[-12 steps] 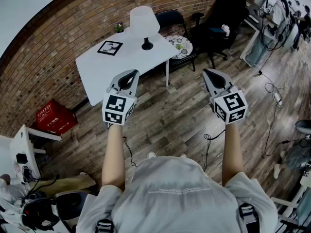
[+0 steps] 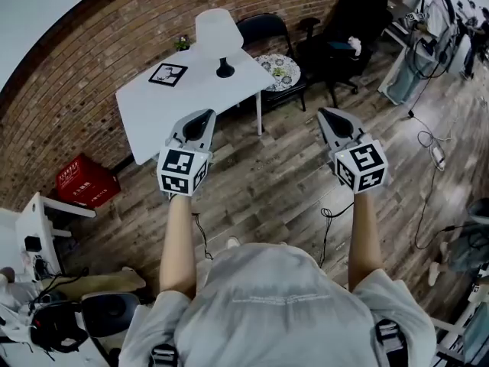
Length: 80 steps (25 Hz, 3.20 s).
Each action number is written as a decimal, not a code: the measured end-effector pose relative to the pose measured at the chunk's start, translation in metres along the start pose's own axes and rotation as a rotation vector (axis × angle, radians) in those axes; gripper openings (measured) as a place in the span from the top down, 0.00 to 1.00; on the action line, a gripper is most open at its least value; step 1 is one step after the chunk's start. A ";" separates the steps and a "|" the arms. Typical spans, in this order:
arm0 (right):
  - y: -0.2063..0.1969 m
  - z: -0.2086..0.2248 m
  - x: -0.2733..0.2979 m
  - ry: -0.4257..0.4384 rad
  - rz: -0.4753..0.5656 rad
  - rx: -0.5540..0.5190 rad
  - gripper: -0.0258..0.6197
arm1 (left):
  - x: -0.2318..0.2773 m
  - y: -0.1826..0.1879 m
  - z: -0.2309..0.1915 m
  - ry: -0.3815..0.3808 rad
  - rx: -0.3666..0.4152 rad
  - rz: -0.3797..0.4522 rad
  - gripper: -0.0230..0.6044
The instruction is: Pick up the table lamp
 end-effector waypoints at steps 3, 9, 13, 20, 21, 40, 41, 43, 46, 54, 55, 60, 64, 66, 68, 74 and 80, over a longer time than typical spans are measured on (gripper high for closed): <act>-0.006 0.015 -0.002 0.012 -0.005 0.008 0.96 | 0.008 0.000 0.012 0.003 -0.016 -0.001 0.95; -0.009 0.031 -0.005 0.071 0.012 -0.023 0.85 | 0.018 0.000 0.027 0.027 -0.032 -0.041 0.70; -0.009 0.033 -0.005 0.116 0.020 -0.013 0.72 | 0.018 0.002 0.033 0.046 -0.033 -0.041 0.66; -0.013 0.040 0.010 0.145 0.019 0.003 0.61 | 0.027 -0.009 0.031 0.057 -0.037 -0.062 0.61; -0.014 0.041 0.015 0.144 0.015 0.003 0.60 | 0.030 -0.012 0.027 0.058 -0.040 -0.064 0.61; 0.031 0.063 0.260 0.189 -0.006 0.104 0.55 | 0.181 -0.107 -0.174 0.020 -0.102 -0.049 0.60; 0.033 0.063 0.275 0.197 -0.010 0.124 0.56 | 0.190 -0.113 -0.185 0.011 -0.107 -0.056 0.60; 0.036 0.063 0.302 0.210 -0.015 0.165 0.57 | 0.206 -0.128 -0.204 -0.005 -0.124 -0.066 0.59; 0.033 0.067 0.342 0.210 -0.029 0.190 0.57 | 0.228 -0.150 -0.228 -0.022 -0.160 -0.075 0.59; -0.014 0.087 0.415 0.175 -0.100 0.251 0.54 | 0.279 -0.231 -0.241 -0.115 -0.236 -0.170 0.56; -0.022 0.089 0.420 0.176 -0.110 0.254 0.54 | 0.286 -0.242 -0.238 -0.124 -0.247 -0.182 0.55; -0.069 0.103 0.439 0.174 -0.172 0.235 0.50 | 0.324 -0.296 -0.218 -0.116 -0.322 -0.214 0.52; -0.102 0.120 0.446 0.168 -0.200 0.224 0.50 | 0.358 -0.328 -0.197 -0.078 -0.339 -0.206 0.51; -0.118 0.129 0.447 0.168 -0.206 0.215 0.50 | 0.375 -0.340 -0.187 -0.055 -0.336 -0.199 0.51; -0.132 0.139 0.448 0.175 -0.216 0.209 0.50 | 0.392 -0.350 -0.178 -0.036 -0.335 -0.197 0.51; -0.157 0.160 0.454 0.222 -0.238 0.182 0.50 | 0.432 -0.365 -0.174 0.055 -0.307 -0.194 0.51; -0.163 0.173 0.459 0.249 -0.213 0.189 0.50 | 0.462 -0.375 -0.187 0.155 -0.265 -0.183 0.51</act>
Point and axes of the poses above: the fingertips, and each gripper's own axes: x forward along the fingers, z to its right, y out of its top, the point moved 2 cm from there along -x, backward along the fingers, and after that the axes turned 10 degrees about x, right-handed, at the moved point
